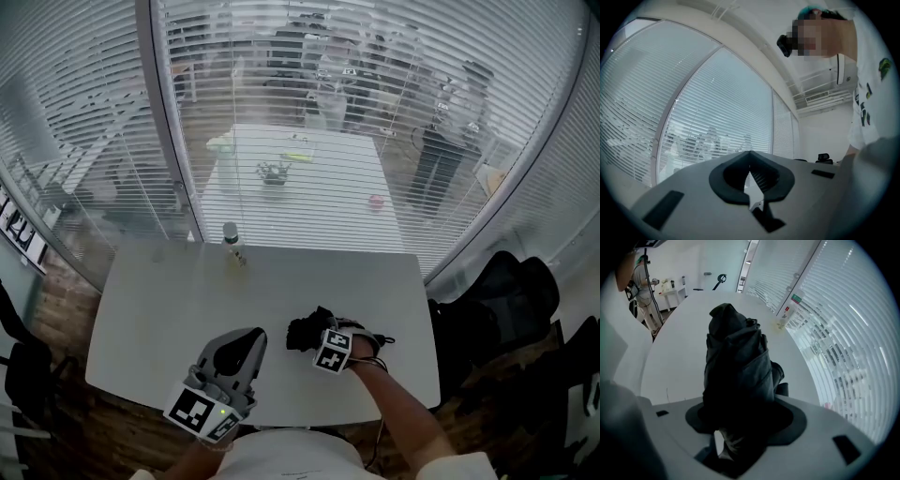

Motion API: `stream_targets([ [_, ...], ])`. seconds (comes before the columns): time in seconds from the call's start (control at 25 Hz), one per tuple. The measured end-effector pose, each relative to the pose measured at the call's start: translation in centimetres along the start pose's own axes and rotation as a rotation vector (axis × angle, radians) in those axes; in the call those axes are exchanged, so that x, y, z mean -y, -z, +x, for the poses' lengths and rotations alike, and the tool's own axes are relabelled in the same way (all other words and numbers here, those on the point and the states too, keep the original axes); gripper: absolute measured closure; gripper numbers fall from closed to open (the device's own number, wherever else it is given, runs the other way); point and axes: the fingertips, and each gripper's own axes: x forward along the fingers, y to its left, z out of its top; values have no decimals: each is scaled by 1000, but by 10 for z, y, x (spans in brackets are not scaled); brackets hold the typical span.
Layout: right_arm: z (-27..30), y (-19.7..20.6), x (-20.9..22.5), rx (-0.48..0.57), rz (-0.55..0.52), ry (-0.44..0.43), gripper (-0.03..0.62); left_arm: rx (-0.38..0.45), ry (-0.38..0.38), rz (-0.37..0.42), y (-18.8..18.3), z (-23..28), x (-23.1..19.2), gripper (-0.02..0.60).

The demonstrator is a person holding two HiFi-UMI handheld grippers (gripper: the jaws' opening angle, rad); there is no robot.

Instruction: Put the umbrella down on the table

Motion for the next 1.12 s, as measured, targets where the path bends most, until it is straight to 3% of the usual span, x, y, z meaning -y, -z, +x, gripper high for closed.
stream_targets([
  [0.72, 33, 24, -14, -110, -79, -71, 322, -15, 2, 3, 4, 2, 3, 571],
  [1.12, 28, 22, -8, -74, -87, -40, 278, -20, 9, 0, 8, 5, 4, 571],
])
